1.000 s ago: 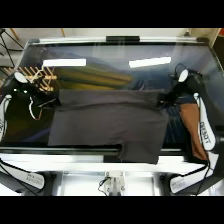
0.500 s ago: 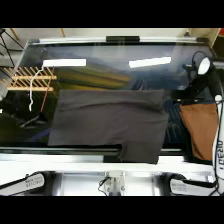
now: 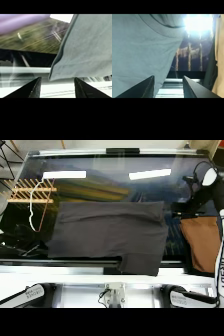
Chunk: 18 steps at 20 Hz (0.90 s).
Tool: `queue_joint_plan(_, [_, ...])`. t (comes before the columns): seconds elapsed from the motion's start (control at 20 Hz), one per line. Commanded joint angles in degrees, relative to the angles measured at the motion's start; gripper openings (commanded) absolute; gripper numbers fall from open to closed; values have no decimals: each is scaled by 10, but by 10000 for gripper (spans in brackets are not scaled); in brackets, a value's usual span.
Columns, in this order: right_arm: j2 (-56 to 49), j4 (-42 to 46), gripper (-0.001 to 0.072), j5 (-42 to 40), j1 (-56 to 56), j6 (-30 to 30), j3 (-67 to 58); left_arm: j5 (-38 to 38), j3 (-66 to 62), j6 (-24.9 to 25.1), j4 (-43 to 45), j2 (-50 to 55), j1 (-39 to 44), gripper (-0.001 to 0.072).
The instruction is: Fold the shirts.
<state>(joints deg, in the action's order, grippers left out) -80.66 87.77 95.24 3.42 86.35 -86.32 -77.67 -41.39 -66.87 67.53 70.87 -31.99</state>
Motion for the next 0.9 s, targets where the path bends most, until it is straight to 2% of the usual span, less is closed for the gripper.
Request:
queue_joint_plan(0.0, [1, -2, 478, 3, 0, 0, 0, 28, 24, 17, -21, 15, 14, 503])
queue_joint_plan(0.25, [1, 4, 478, 9, 0, -11, 0, 59, 64, 17, -34, 29, 37, 501])
queue_joint_plan(0.3, [1, 9, 478, 9, 0, -10, 0, 67, 70, 16, -42, 31, 38, 478])
queue_joint_plan(0.35, [1, 13, 478, 8, 0, -10, 0, 77, 74, 11, -49, 32, 39, 308])
queue_joint_plan(0.5, [2, 13, 477, 7, 0, -10, 2, 91, 75, 0, -70, 31, 39, 32])
queue_joint_plan(0.65, [40, 10, 477, -26, 1, -15, 111, 89, 75, 0, -72, 30, 39, 33])
queue_joint_plan(0.75, [83, -40, 477, -41, 24, -42, 263, 89, 75, 5, -73, 28, 39, 34])
queue_joint_plan(0.85, [111, -101, 478, -69, 65, -56, 393, 89, 75, 30, -104, 28, 39, 34])
